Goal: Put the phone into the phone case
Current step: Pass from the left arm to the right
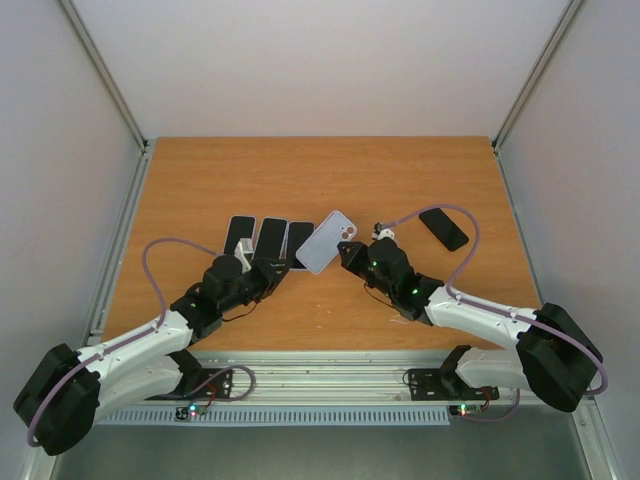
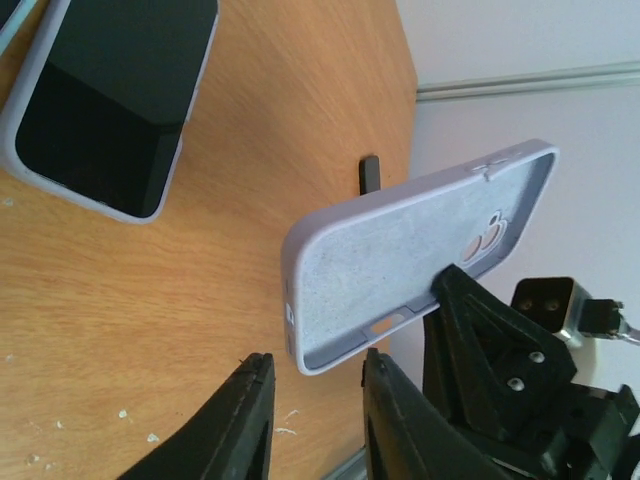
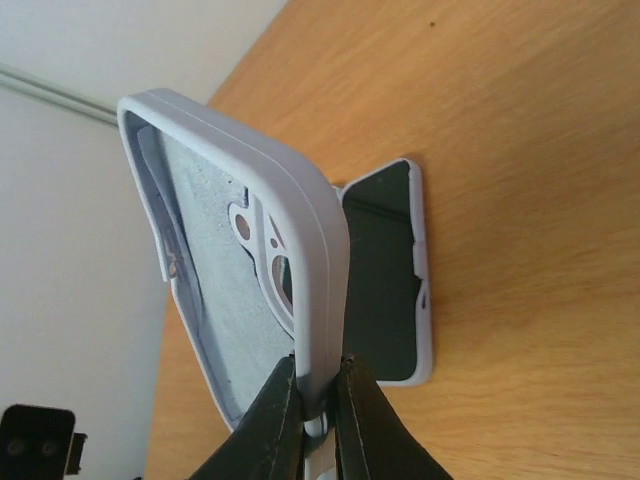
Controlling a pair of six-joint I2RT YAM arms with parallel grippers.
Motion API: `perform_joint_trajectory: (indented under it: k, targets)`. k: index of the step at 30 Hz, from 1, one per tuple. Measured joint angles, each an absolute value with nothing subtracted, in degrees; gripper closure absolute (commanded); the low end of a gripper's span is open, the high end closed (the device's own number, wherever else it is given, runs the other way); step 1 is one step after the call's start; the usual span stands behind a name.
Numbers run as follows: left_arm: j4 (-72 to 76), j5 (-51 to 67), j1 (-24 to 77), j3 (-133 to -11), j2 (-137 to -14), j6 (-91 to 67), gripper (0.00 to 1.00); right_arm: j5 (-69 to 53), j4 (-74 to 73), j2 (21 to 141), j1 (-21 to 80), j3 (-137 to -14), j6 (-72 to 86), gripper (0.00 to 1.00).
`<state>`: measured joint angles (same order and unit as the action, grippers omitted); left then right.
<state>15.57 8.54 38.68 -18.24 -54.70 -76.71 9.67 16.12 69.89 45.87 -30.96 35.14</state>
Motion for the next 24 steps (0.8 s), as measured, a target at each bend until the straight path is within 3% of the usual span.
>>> perform_joint_trajectory:
  k: [6,15,24]
  targets:
    - [11.27,7.90,38.70,-18.31,-53.74,-71.85,0.51,-1.04,9.58,69.76,39.07,-31.53,32.36,0.99]
    - [-8.40,2.50,38.70,-25.71,-47.77,-57.84,0.32,-18.74,-10.24,75.18,31.09,-40.51,19.75,0.99]
    - [-22.17,-3.07,38.65,-32.67,-46.70,-45.69,0.15,-24.45,-28.27,81.17,27.92,-50.43,4.73,0.99]
